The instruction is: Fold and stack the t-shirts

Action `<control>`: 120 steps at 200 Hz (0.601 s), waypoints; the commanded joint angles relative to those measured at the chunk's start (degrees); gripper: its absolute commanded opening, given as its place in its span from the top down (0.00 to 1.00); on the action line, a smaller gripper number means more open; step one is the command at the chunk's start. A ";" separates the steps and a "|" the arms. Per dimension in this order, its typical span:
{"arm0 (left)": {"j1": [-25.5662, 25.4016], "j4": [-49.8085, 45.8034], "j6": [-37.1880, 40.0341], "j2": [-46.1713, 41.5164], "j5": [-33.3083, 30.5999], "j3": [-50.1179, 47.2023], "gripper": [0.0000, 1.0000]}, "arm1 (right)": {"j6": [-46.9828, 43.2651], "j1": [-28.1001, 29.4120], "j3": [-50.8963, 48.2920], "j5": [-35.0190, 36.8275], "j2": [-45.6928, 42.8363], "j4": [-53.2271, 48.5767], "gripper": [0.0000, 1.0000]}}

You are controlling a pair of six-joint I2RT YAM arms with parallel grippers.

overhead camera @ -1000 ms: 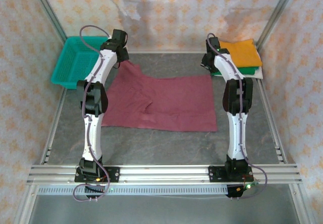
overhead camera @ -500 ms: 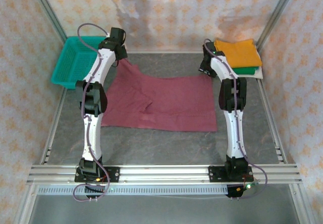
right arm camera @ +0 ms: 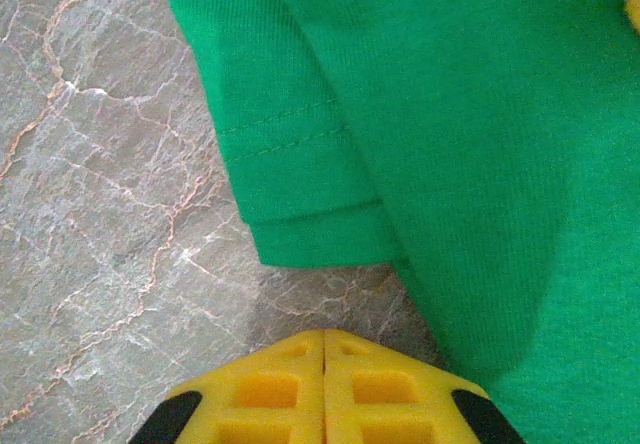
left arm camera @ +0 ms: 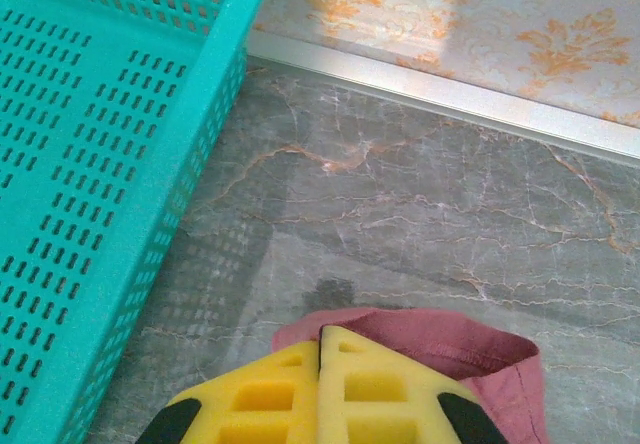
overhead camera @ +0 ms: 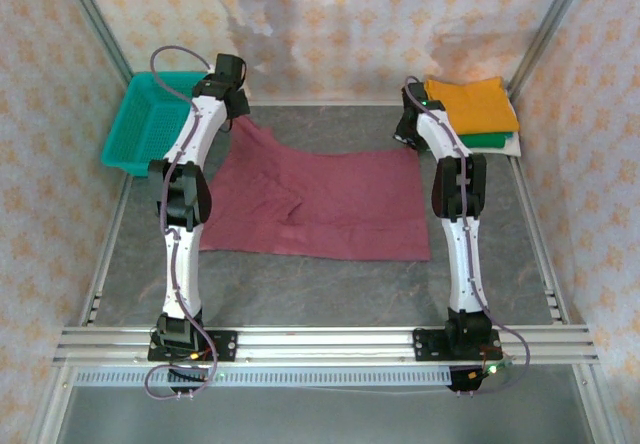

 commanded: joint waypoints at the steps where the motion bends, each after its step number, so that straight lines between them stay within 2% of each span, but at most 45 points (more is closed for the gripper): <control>1: 0.63 -0.56 0.30 -1.65 -2.28 1.23 1.00 | -0.25 0.02 -1.39 0.64 -4.71 -1.64 0.75; 5: 0.63 -0.56 0.25 -1.67 -2.13 1.22 1.00 | -0.25 0.02 -1.96 1.30 -5.32 -1.60 0.67; 9: 0.59 -0.56 0.22 -1.67 -2.00 1.22 1.00 | -0.25 0.11 -2.56 1.97 -5.93 -1.32 0.63; 25: 0.63 -0.39 0.06 -1.58 -1.46 0.91 1.00 | -0.84 0.02 -5.11 3.06 -7.72 -0.42 0.59; 90: 0.63 -0.21 -0.14 -1.49 -0.82 0.34 1.00 | 0.05 0.11 -12.56 0.50 -6.83 3.06 0.55; 120: 0.63 -0.19 -0.23 -1.55 -0.18 0.38 1.00 | 0.10 0.15 -10.71 -0.75 -5.38 3.24 0.57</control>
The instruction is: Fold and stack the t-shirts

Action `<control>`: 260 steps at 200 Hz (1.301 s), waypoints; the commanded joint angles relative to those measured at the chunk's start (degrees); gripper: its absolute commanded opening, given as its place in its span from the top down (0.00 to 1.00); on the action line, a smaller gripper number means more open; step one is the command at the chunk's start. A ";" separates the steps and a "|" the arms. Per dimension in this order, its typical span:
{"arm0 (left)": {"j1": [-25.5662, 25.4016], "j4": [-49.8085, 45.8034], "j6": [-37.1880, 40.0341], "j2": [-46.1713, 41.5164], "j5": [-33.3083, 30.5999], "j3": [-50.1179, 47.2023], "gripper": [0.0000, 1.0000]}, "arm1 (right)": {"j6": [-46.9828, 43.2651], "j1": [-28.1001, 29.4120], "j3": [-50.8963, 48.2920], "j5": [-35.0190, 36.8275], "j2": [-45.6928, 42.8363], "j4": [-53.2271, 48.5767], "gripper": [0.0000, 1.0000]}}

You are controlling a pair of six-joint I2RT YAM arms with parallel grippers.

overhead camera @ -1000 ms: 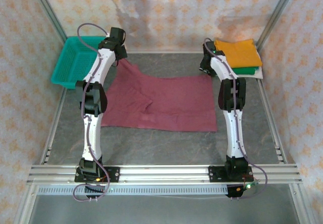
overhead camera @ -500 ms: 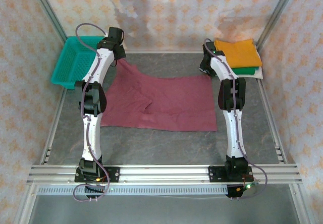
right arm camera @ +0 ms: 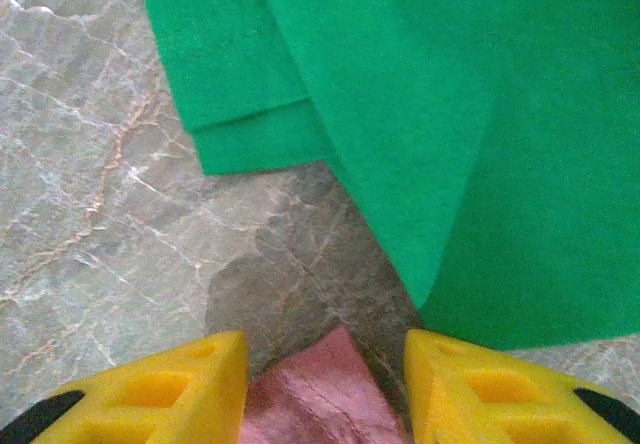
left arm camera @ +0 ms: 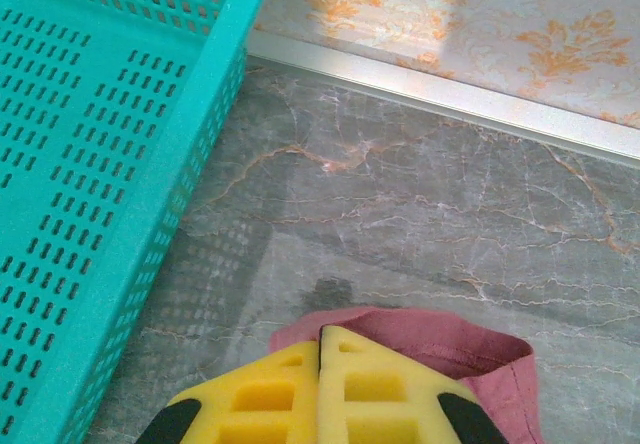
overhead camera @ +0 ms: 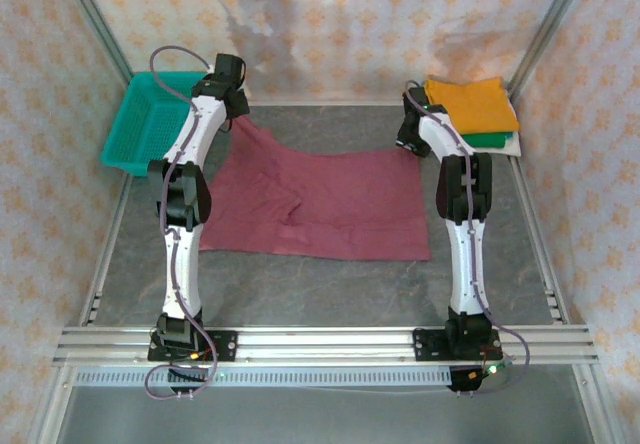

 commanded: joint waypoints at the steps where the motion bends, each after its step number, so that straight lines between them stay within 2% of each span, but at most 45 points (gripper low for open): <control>1: 0.59 -0.17 -0.21 -1.56 -0.37 0.41 1.00 | 0.41 0.13 0.25 -1.25 0.75 -0.10 0.58; 11: 0.59 -0.18 -0.38 -1.66 -0.38 0.34 1.00 | 0.57 0.20 1.12 -1.73 1.16 -0.18 0.63; 25: 0.59 0.20 -0.55 -1.92 -0.38 -0.20 1.00 | 0.54 0.42 2.05 -1.71 1.78 0.04 0.64; 55: 0.59 0.39 -0.57 -2.26 -0.44 -0.76 1.00 | 0.28 0.77 5.56 -1.50 3.44 -1.36 0.80; 70: 0.59 0.10 -0.35 -2.39 -1.16 -0.80 1.00 | 0.14 0.97 5.80 -0.61 2.95 -1.04 0.83; 102: 0.67 -0.32 -0.61 -3.81 -3.53 -1.50 1.00 | -0.72 1.36 5.83 1.12 1.09 -0.45 1.00; 191: 1.03 3.39 0.46 -10.88 -1.71 -8.79 1.00 | -3.65 1.31 -8.38 3.86 -9.93 13.20 1.00; 260: 1.03 6.04 4.19 -16.12 -0.46 -15.96 1.00 | -8.73 -0.46 -22.85 -5.32 -16.43 31.54 1.00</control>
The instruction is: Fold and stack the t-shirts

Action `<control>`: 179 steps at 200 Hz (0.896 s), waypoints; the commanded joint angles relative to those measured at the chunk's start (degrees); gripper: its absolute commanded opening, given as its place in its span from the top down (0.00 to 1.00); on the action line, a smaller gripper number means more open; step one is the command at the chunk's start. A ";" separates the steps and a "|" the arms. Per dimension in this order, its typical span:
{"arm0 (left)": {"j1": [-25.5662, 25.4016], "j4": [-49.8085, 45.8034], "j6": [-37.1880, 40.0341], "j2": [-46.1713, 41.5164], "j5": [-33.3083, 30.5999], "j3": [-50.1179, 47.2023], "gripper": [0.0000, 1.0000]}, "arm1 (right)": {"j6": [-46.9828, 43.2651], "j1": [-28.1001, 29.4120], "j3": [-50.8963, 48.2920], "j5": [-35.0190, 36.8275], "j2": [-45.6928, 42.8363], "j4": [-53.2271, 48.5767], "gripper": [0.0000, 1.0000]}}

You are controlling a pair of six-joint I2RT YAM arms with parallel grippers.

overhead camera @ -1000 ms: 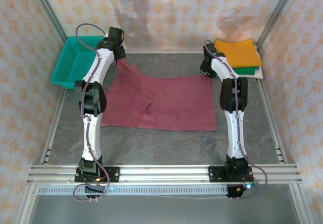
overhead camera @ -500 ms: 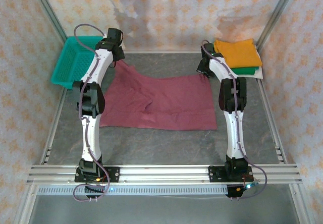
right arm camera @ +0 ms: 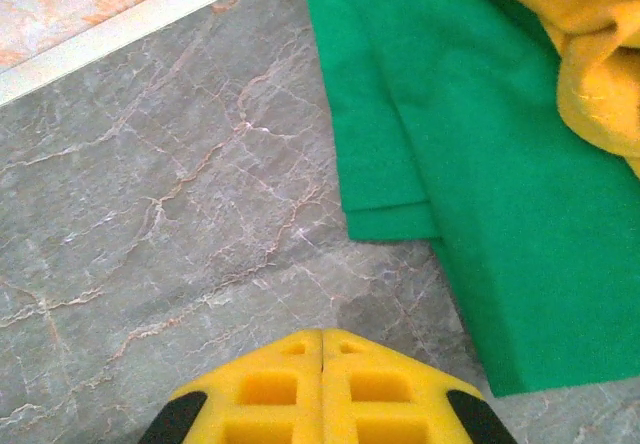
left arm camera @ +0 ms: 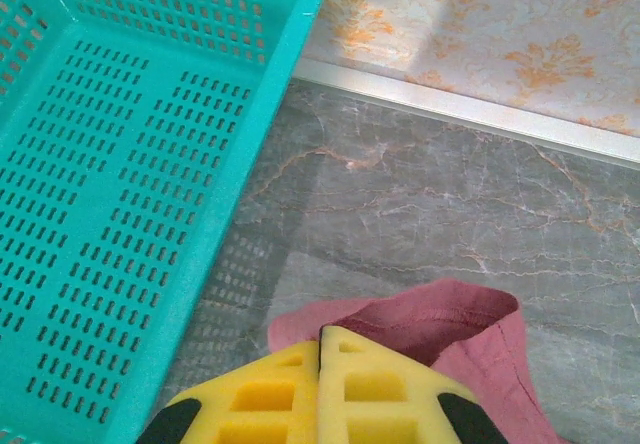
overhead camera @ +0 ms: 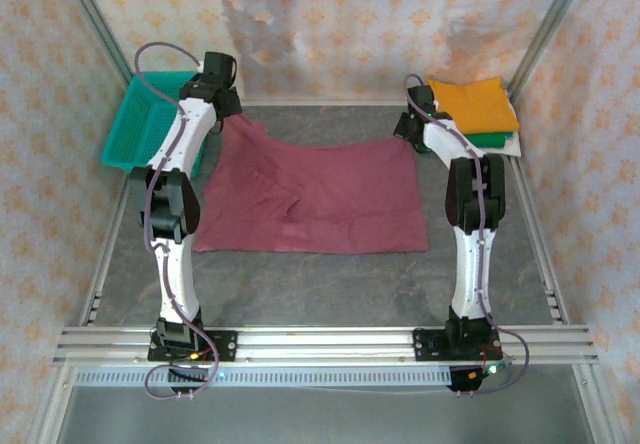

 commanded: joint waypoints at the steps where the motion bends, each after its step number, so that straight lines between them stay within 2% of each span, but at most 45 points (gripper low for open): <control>1: 0.65 2.33 1.91 -4.30 0.01 -3.31 1.00 | -2.43 -0.70 -4.96 -2.65 -4.33 8.37 1.00; 42: 0.57 7.83 1.15 -13.18 1.03 -17.25 1.00 | -2.48 -0.94 -18.93 -1.54 -12.26 20.04 1.00; 105: 0.47 9.80 1.15 -24.63 0.61 -28.78 1.00 | -3.65 -0.96 -26.34 -3.37 -17.84 26.06 1.00; 179: -0.09 11.07 -1.04 -31.20 -1.59 -43.49 1.00 | -1.26 -0.96 -37.73 -2.16 -25.01 28.24 1.00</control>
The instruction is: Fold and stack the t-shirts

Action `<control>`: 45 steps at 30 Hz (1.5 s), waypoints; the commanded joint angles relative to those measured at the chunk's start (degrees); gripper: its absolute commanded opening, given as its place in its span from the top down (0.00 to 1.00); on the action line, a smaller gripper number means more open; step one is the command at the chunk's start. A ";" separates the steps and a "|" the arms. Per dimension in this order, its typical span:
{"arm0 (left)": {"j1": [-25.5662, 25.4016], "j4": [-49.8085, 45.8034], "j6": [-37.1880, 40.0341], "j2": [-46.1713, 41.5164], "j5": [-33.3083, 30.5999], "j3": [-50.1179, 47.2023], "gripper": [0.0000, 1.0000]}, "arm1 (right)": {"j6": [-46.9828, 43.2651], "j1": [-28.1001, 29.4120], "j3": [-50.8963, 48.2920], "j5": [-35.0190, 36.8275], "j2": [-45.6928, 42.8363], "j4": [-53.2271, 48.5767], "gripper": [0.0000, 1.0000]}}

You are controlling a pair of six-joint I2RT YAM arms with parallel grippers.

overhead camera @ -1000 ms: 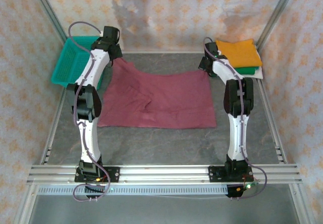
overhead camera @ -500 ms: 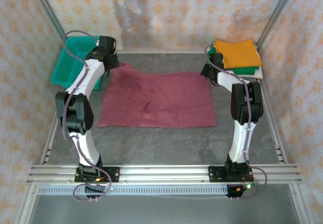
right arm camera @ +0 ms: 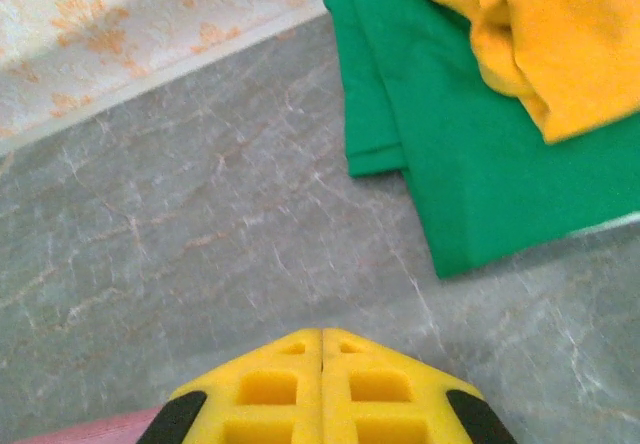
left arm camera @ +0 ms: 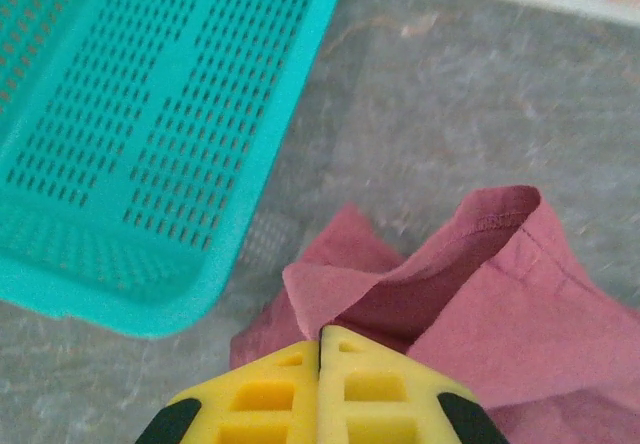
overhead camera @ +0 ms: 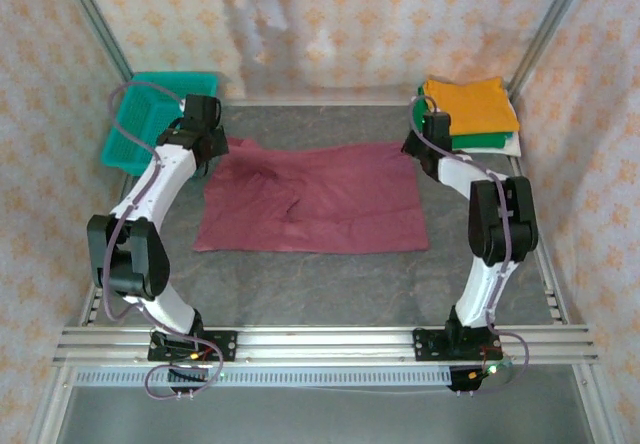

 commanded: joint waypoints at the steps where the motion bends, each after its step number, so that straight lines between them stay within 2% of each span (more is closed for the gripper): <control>1: -0.09 1.04 -1.25 -1.93 -2.22 -2.80 1.00 | 1.31 -0.33 -3.09 1.03 -3.61 2.17 1.00; 13: -2.17 -2.84 -2.45 -4.51 -3.78 -4.99 1.00 | 2.70 -0.07 -8.50 0.87 -8.68 1.42 1.00; 19: -2.58 -4.25 -3.67 -6.07 -7.24 -8.49 1.00 | 3.11 -0.07 -11.75 3.14 -10.51 0.43 1.00; 35: -3.73 -4.61 -6.59 -9.20 -6.90 -15.57 1.00 | 4.67 -0.15 -16.69 4.10 -13.74 -2.07 1.00; 37: -4.28 -4.85 -6.86 -10.26 -6.89 -17.20 1.00 | 5.00 -0.20 -17.90 3.30 -14.52 -2.45 0.96; 38: -4.53 -5.15 -7.53 -10.79 -7.37 -18.28 0.97 | 5.31 -0.16 -18.09 3.16 -14.73 -3.62 0.88; 39: -4.67 -5.29 -7.87 -11.24 -6.97 -19.43 0.88 | 5.75 -0.15 -18.41 3.22 -15.07 -4.90 0.78; 42: -5.30 -5.11 -8.69 -13.48 -6.57 -23.58 0.68 | 6.99 -0.15 -20.89 3.16 -16.94 -5.64 0.71; 43: -5.30 -4.99 -8.98 -14.37 -6.49 -24.99 0.65 | 7.36 -0.15 -21.59 3.39 -17.82 -6.12 0.67; 45: -5.30 -5.22 -9.34 -15.79 -7.43 -26.42 0.64 | 7.58 -0.15 -21.91 3.63 -19.84 -7.72 0.66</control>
